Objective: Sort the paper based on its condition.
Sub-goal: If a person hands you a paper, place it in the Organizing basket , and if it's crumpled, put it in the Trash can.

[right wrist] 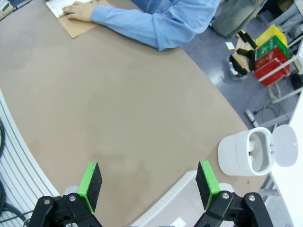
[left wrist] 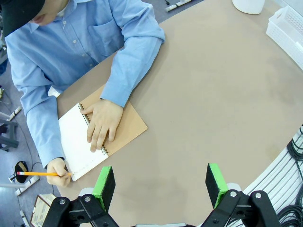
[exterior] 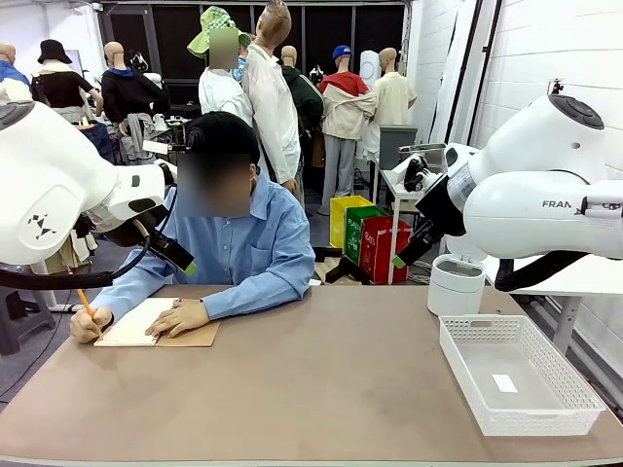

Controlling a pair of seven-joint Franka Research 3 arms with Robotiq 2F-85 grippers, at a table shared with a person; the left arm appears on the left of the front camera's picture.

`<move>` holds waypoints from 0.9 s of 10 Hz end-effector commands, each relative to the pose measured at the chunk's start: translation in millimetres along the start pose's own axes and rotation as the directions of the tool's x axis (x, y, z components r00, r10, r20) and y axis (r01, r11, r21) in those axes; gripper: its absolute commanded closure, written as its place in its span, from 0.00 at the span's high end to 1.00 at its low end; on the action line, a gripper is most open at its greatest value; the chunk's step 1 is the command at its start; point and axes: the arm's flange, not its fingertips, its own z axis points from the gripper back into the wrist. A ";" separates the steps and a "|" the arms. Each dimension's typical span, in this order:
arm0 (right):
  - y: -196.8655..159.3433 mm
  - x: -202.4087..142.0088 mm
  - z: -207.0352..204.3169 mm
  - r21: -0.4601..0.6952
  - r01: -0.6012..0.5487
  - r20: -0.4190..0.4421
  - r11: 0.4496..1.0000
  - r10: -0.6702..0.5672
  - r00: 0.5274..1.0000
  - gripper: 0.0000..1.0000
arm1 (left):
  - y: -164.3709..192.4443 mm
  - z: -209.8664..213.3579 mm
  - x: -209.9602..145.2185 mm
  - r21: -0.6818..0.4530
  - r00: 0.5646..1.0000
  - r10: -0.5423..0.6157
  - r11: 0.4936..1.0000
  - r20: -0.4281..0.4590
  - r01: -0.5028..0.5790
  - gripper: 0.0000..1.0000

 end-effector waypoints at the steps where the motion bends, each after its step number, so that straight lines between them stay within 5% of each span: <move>1: 0.7 0.4 0.0 0.002 -0.002 0.001 1.000 0.002 1.000 1.00 | 0.2 0.1 0.2 0.001 1.000 0.000 1.000 0.002 0.000 1.00; 9: 0.7 0.4 0.0 0.002 -0.002 0.001 1.000 0.002 1.000 1.00 | 0.2 0.1 0.2 0.001 1.000 0.000 1.000 0.002 0.000 1.00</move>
